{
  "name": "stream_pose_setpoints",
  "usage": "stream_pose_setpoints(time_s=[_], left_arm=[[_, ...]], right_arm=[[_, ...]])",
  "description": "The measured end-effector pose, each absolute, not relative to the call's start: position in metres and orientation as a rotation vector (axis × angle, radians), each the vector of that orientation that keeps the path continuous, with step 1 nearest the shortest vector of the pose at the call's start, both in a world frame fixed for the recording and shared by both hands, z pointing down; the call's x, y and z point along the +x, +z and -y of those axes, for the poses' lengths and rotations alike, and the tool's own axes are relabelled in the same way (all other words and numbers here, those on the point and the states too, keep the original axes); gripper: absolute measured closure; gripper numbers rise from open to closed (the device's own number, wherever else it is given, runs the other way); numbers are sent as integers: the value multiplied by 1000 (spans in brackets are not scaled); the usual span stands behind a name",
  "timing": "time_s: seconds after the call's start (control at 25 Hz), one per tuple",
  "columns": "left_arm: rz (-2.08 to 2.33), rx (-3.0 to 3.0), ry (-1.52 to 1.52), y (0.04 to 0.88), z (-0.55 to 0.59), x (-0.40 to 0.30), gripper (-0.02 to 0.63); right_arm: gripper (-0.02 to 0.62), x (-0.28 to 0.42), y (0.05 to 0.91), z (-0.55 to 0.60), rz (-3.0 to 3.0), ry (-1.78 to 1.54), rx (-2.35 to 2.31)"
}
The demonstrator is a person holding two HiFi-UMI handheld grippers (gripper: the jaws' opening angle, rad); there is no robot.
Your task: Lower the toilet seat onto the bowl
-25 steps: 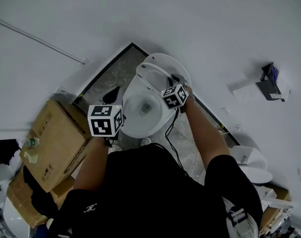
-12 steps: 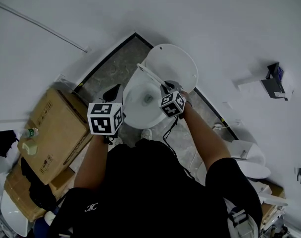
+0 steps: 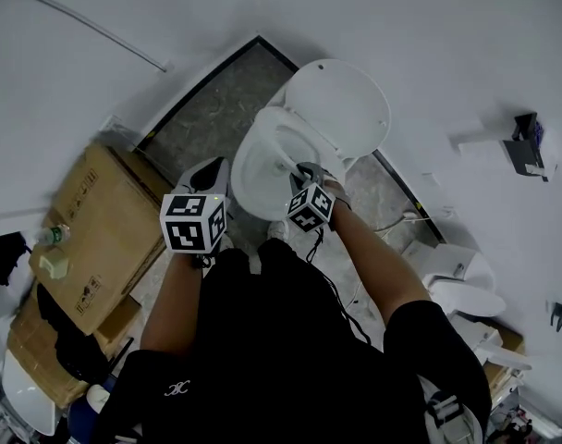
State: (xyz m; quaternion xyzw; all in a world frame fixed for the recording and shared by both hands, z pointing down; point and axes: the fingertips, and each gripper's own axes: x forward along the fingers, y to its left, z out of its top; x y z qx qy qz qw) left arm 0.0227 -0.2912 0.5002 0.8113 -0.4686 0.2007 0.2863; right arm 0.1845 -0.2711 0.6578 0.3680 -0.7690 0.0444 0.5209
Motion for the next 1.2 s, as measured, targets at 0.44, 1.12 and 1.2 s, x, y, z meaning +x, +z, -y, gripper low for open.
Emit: stream_pose_setpoints(time_s=[0.44, 1.12, 1.2], left_arm=[[1125, 2145, 562, 567, 259, -15, 597], [1000, 2104, 662, 720, 240, -38, 597], [996, 2102, 666, 736, 239, -40, 597]], right_arm=[[455, 130, 726, 219, 1794, 212, 818], [393, 76, 879, 167, 1788, 386, 783], [390, 72, 894, 166, 1793, 411, 796]])
